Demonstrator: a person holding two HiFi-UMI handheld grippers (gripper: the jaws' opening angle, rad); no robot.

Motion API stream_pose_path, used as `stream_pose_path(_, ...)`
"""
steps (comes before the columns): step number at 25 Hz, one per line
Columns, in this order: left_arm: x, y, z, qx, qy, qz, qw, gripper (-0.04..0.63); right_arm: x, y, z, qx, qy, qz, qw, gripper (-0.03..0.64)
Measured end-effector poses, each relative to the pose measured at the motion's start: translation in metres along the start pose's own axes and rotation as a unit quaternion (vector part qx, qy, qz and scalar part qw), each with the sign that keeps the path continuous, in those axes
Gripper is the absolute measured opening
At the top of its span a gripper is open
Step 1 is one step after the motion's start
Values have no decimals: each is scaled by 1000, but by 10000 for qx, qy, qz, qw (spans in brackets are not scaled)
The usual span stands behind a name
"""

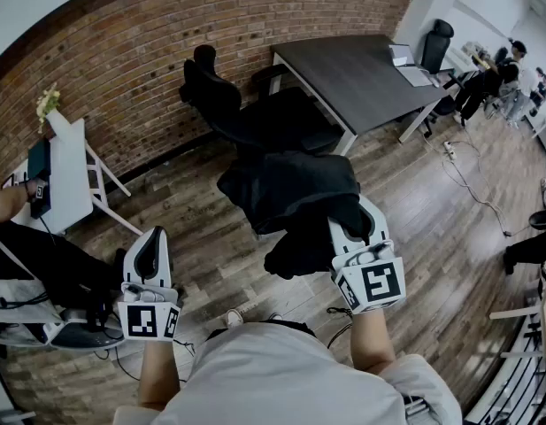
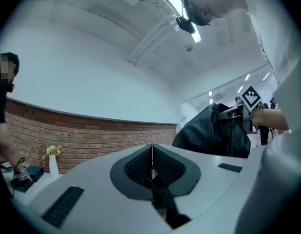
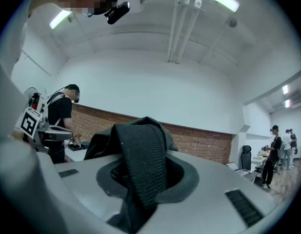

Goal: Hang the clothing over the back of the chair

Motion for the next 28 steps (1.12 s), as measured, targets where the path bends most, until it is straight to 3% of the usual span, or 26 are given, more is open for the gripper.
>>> stream_pose_path(6,16,-10,-1,-113,-130,-66,9998,26,-5,-14,-10,-231,134,70,9996,106)
stream_pose_path(18,57,-16,-3,-374,-230,141,9989,26,5,-29,-24,-239,331,779,9961,110)
stream_pose_path(28,48,-2,-21,-592,-239,382,9972,26,20,-5,-46,-535,348,894,9940,110)
Point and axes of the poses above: the fingertips, and each gripper's own axes: y forward along the fingers, x to its right, z out of its top, the point moved 1 cm from there along -y, backward along the fingers, and after that the axes turned 14 degrees about y, right-handed, at the moved point
